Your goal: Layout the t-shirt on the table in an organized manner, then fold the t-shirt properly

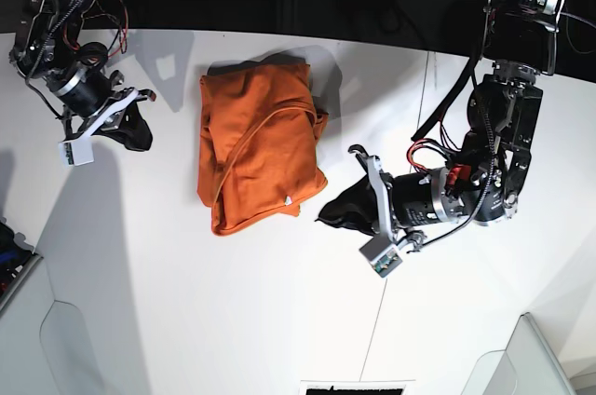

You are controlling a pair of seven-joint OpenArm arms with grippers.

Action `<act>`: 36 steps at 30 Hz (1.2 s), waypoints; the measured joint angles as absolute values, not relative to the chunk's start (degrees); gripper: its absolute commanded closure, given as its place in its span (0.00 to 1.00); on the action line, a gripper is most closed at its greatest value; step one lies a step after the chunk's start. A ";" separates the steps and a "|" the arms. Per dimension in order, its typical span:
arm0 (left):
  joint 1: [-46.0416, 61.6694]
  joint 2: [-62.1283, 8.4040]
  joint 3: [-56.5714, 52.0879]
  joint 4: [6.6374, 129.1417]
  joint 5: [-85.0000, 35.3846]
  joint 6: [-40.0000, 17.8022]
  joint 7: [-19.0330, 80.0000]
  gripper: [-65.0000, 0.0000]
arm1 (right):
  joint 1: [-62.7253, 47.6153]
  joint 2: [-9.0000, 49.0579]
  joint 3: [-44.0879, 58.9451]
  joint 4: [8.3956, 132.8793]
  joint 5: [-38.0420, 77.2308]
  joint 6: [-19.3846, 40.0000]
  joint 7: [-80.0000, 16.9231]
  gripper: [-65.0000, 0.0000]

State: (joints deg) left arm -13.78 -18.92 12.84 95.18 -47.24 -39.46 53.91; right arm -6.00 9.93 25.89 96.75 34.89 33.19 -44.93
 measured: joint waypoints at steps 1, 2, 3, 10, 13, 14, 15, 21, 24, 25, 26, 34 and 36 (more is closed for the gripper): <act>-13.65 -17.87 14.02 95.15 -47.09 -39.46 54.11 0.95 | -5.98 10.66 26.30 96.75 34.72 33.17 -44.77 1.00; -13.43 -16.71 15.57 95.15 -47.00 -39.48 54.13 0.95 | -5.98 11.38 26.48 96.75 34.68 33.08 -44.58 1.00; -13.10 -15.25 17.32 95.15 -45.80 -39.51 53.65 0.95 | -5.91 11.97 26.48 96.75 33.56 33.06 -44.47 1.00; -11.14 -8.97 23.64 84.12 -28.77 -39.66 42.78 0.95 | -6.04 14.61 27.09 96.71 30.02 32.36 -44.18 1.00; -11.05 -9.65 23.29 78.24 -29.28 -39.57 41.47 0.95 | -6.04 14.76 27.83 96.68 30.09 32.08 -44.18 1.00; -10.98 -9.67 23.22 77.65 -30.35 -39.57 41.21 0.95 | -6.04 14.74 28.03 96.68 30.17 32.05 -44.12 1.00; -11.00 -9.63 23.24 77.60 -30.48 -39.55 41.12 0.95 | -6.04 14.72 28.08 96.68 30.20 32.05 -43.42 1.00; -11.00 -9.50 22.15 85.06 -37.06 -39.48 46.63 0.95 | -6.07 14.74 28.29 96.68 30.87 31.94 -42.68 1.00; -11.29 -9.67 19.53 90.63 -40.97 -39.51 51.70 0.95 | -6.04 14.57 29.30 96.68 34.15 31.92 -43.42 1.00; -11.29 -10.31 18.70 91.61 -43.00 -39.48 51.94 0.95 | -6.02 14.59 29.93 96.71 35.00 31.92 -43.92 1.00; -11.20 -11.11 17.91 92.44 -45.25 -39.51 52.34 0.95 | -6.04 14.61 30.81 96.71 35.55 31.92 -44.42 1.00; -3.68 -17.02 6.11 103.68 -48.23 -39.68 53.76 0.95 | -9.34 15.20 41.89 96.82 42.68 32.12 -48.36 1.00; 0.40 -18.17 2.85 104.84 -48.10 -39.64 54.02 0.95 | -11.14 16.12 43.55 96.82 42.72 32.21 -48.97 1.00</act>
